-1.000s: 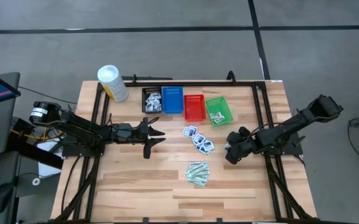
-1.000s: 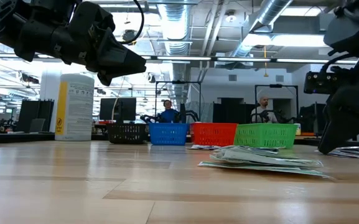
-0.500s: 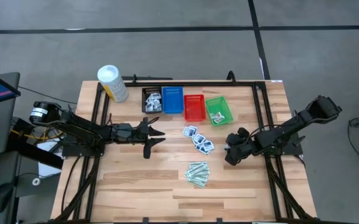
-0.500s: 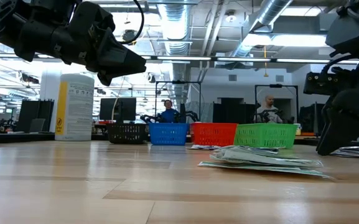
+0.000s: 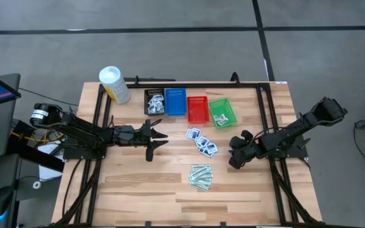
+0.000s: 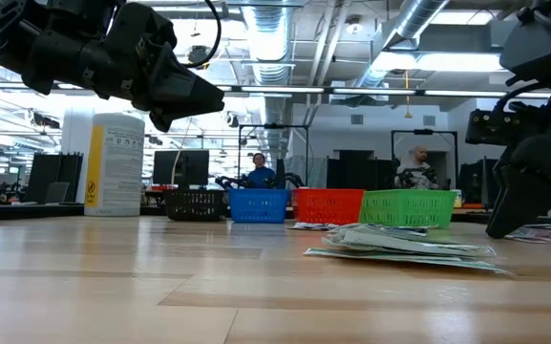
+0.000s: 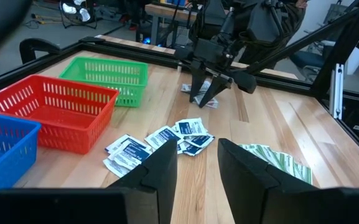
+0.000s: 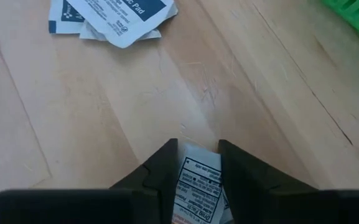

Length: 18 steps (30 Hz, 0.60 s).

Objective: Pick & Place First Aid Supplies
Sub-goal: Put the orange pad into the green bin

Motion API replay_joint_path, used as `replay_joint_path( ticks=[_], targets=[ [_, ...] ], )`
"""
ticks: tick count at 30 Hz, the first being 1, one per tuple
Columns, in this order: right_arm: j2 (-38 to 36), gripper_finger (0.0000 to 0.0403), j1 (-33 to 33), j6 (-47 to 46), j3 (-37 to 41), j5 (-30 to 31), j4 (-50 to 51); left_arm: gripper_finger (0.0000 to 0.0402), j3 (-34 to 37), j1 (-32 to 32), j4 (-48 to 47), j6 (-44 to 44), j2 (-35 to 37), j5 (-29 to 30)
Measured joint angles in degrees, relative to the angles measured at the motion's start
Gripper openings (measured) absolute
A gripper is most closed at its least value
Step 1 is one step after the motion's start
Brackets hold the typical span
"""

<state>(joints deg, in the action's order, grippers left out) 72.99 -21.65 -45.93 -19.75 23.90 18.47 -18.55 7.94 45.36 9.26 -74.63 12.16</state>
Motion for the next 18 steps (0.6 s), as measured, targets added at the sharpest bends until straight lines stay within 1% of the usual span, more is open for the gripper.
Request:
replay_joint_path(
  ticks=[4, 8, 13, 18],
  targets=[
    [0.02, 0.0095, 0.00, 0.08, 0.00, 0.11, 0.14, 0.0116, 0.00, 0.00, -0.04, -0.02, 0.00, 0.00],
    [0.02, 0.0091, 0.02, 2.75, -0.93, 0.13, 0.69, 0.0116, 0.00, 0.01, -0.05, 0.00, 0.00, 0.00],
    [0.31, 0.0090, 0.09, 7.11, -4.34, -0.26, 3.89, 0.0116, 0.00, 0.01, -0.07, 0.00, 0.00, 0.00],
    [0.24, 0.0090, 0.09, 9.05, -7.86, 0.44, 6.53, 0.0116, 0.00, 0.00, -0.07, -0.02, 0.00, 0.00]
  ],
)
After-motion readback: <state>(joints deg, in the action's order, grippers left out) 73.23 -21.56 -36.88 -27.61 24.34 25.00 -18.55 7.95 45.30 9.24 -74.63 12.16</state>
